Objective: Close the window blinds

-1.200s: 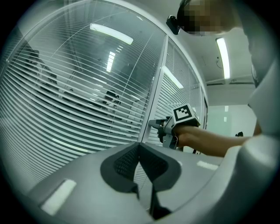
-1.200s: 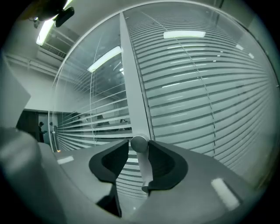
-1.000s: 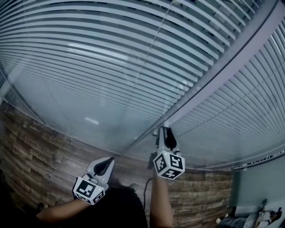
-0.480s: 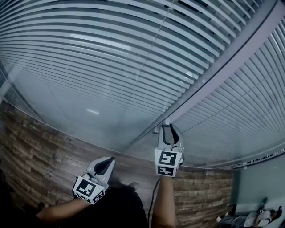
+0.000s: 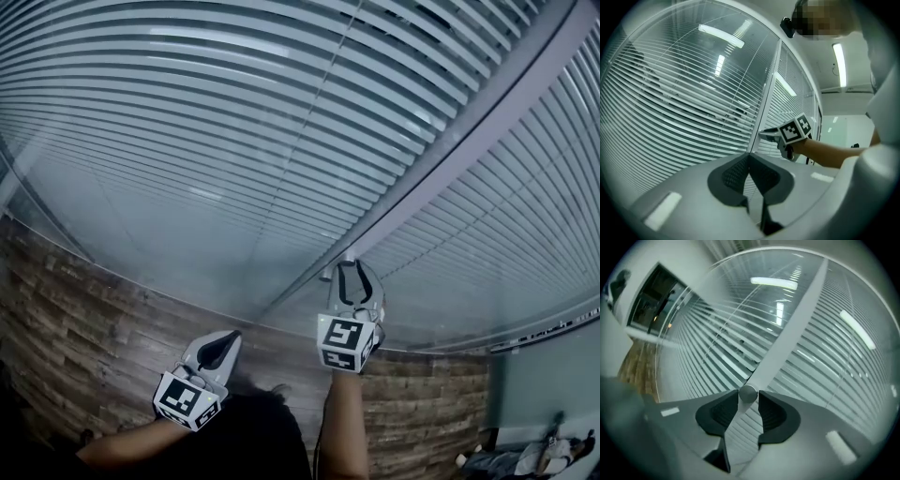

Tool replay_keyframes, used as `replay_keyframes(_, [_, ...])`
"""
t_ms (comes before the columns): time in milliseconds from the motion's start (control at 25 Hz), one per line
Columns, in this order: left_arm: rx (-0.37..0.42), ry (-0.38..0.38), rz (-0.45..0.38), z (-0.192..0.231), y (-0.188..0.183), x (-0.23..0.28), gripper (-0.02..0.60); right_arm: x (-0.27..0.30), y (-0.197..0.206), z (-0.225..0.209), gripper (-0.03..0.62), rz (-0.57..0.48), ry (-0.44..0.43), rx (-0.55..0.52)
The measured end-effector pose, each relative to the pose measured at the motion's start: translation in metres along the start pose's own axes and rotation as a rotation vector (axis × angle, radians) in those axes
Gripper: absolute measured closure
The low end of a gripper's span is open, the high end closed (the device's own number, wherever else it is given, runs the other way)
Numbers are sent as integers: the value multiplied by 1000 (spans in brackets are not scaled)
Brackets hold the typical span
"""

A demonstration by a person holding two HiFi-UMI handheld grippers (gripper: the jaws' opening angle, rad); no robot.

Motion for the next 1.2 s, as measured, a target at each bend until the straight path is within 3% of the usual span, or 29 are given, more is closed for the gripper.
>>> replay_keyframes(120, [1, -11, -5, 3, 0, -2, 583, -5, 1, -7, 427, -69, -42, 308])
replay_keyframes(240, [-3, -8, -3, 3, 1, -3, 583, -4, 4, -11, 419, -107, -72, 539])
replay_keyframes(360, [-5, -9, 0, 2, 1, -2, 583, -2, 5, -13, 425, -135, -97, 712])
replay_keyframes(440, [-7, -10, 2, 3, 1, -2, 583, -2, 7, -15, 445, -142, -87, 751])
replay_keyframes(560, [-12, -12, 4, 4, 1, -1, 583, -1, 7, -18, 465, -130, -81, 707])
replay_keyframes(680, [-15, -11, 6, 3, 1, 2, 583, 0, 4, -19, 467, -99, -74, 587])
replay_keyframes(760, [-14, -7, 5, 2, 2, 3, 583, 0, 1, -15, 467, -72, -44, 425])
replay_keyframes(960, [-15, 0, 0, 3, 3, 3, 583, -1, -5, 2, 468, 18, 69, -108])
replay_keyframes(1080, [-17, -1, 0, 3, 3, 4, 583, 0, -5, 5, 468, 27, 69, -160])
replay_keyframes(1200, [-17, 0, 1, 3, 2, 5, 583, 1, -5, 1, 464, 3, 44, -65])
Point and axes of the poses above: the fingertips, and each gripper's own axes: x forward along the fingers, z to its left, y out of its underside, the point moved 6 cm from there along -x, backward along the fingers, and after that the axes turned 11 degrees about x, right-handed, at the moved point
